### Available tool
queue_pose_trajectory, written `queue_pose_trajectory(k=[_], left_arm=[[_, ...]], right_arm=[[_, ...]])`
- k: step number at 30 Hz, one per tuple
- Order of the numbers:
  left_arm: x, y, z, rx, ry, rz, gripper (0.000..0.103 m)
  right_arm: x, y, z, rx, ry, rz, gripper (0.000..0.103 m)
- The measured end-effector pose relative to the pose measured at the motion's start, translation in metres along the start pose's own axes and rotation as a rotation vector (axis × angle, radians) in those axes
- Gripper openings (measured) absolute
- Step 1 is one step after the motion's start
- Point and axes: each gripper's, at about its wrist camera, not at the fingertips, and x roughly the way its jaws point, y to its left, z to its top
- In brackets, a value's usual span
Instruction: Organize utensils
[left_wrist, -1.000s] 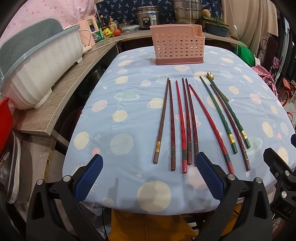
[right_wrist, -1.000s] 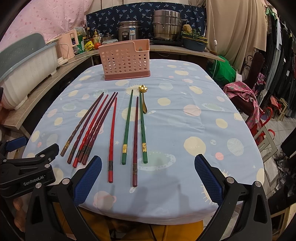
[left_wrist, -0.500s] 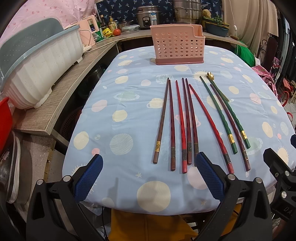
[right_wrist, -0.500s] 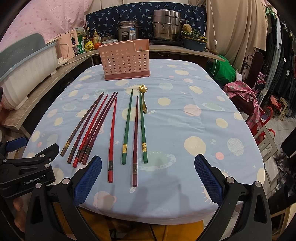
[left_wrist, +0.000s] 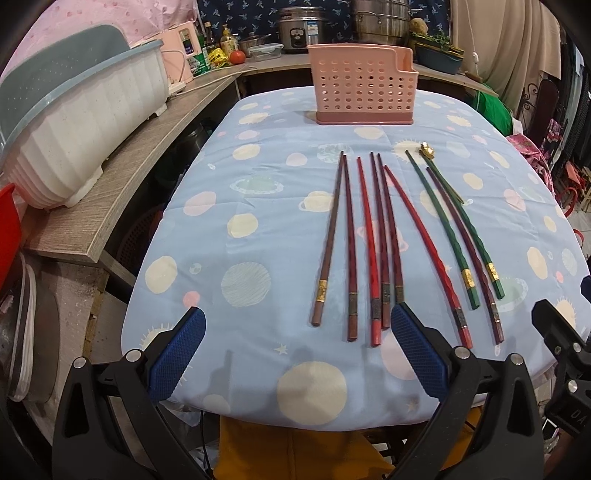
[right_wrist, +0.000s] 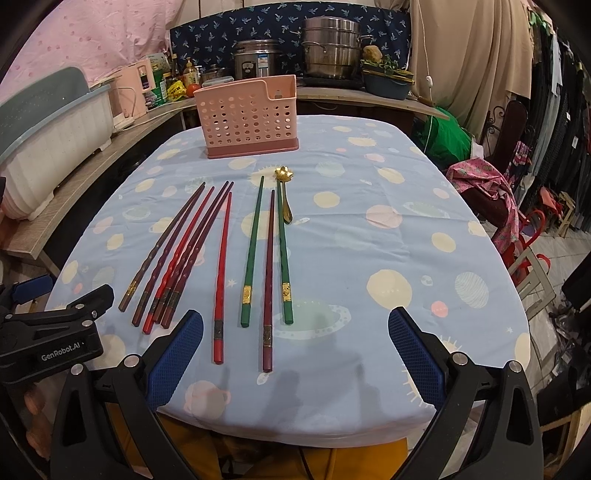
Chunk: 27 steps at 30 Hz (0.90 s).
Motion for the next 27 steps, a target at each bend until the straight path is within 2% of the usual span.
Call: queue_pose_trajectory(k=[6, 12, 14, 19, 20, 24, 27], left_arm=[[0.023, 0.025, 0.004, -0.071, 0.038, -0.018, 0.096], [0.043, 0.025, -0.001, -0.059, 0.067, -0.036, 0.093], [0.05, 0.024, -0.001, -0.055, 0.082, -0.044, 0.085], [0.062, 0.023, -0.002, -0.051, 0.113, -0.069, 0.075], [0.064, 0.023, -0.002, -0.05, 0.119, -0.078, 0.069], [0.067, 0.023, 0.0, -0.05, 0.118, -0.105, 0.057], [0.067, 0.02, 0.003, -0.03, 0.109, -0.115, 0.039]], right_arm=[[0.01, -0.005, 0.002, 0.013, 0.014, 0.002, 0.096], [0.022, -0.011, 0.004, 0.027, 0.037, 0.002, 0.096], [0.026, -0.011, 0.005, 0.028, 0.044, 0.003, 0.096], [0.035, -0.012, 0.009, 0.024, 0.058, 0.014, 0.095], [0.036, -0.011, 0.01, 0.023, 0.061, 0.016, 0.094], [0.045, -0.012, 0.013, 0.019, 0.074, 0.022, 0.088], [0.054, -0.013, 0.019, 0.027, 0.084, 0.04, 0.081]])
